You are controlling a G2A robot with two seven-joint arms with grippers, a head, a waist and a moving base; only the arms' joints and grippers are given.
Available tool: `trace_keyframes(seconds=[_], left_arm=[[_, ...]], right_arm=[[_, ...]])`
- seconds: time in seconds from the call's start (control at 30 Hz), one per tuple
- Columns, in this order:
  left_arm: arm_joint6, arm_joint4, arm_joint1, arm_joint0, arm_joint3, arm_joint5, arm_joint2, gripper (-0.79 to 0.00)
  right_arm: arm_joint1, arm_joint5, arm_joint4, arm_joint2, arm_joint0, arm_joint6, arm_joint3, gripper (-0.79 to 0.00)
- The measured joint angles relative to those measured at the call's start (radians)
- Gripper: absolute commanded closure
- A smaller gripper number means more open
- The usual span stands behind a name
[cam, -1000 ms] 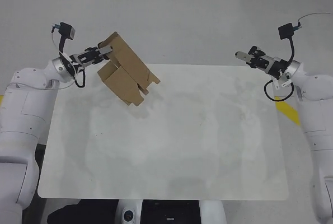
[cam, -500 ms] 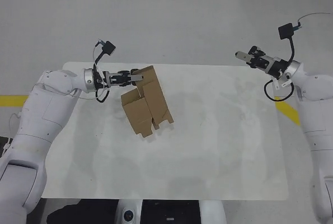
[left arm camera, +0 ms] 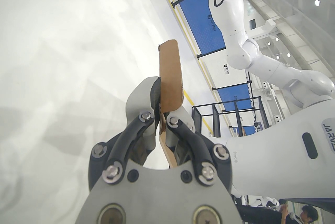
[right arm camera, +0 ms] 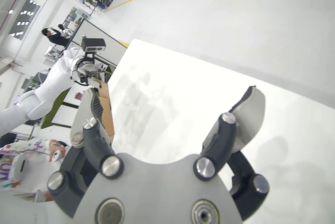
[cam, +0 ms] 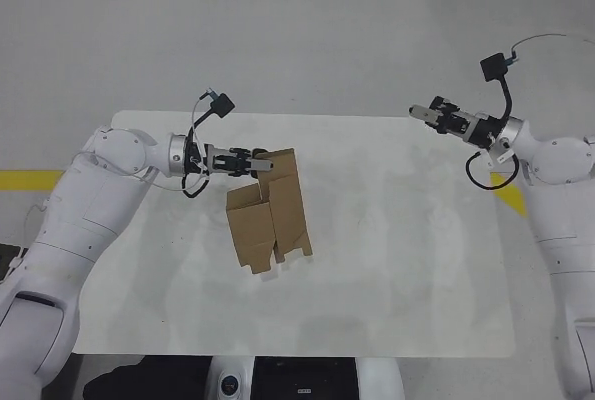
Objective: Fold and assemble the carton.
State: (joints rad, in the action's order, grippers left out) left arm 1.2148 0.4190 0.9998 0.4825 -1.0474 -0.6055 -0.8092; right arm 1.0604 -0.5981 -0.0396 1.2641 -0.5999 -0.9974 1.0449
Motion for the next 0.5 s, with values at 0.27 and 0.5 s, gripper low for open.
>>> trace_keyframes(seconds=[0.27,0.5], left_arm=[[-0.008,0.016,-0.009,-0.021,0.012,-0.008,0.040,0.000],[-0.009,0.038,-0.006,-0.032,0.020,-0.009,0.088,0.000]], right_arm=[[0.041,0.026,-0.321,-0.143,0.053,-0.254,-0.054,-0.785],[0.079,0.053,-0.441,-0.323,0.089,-0.278,-0.049,-0.785]])
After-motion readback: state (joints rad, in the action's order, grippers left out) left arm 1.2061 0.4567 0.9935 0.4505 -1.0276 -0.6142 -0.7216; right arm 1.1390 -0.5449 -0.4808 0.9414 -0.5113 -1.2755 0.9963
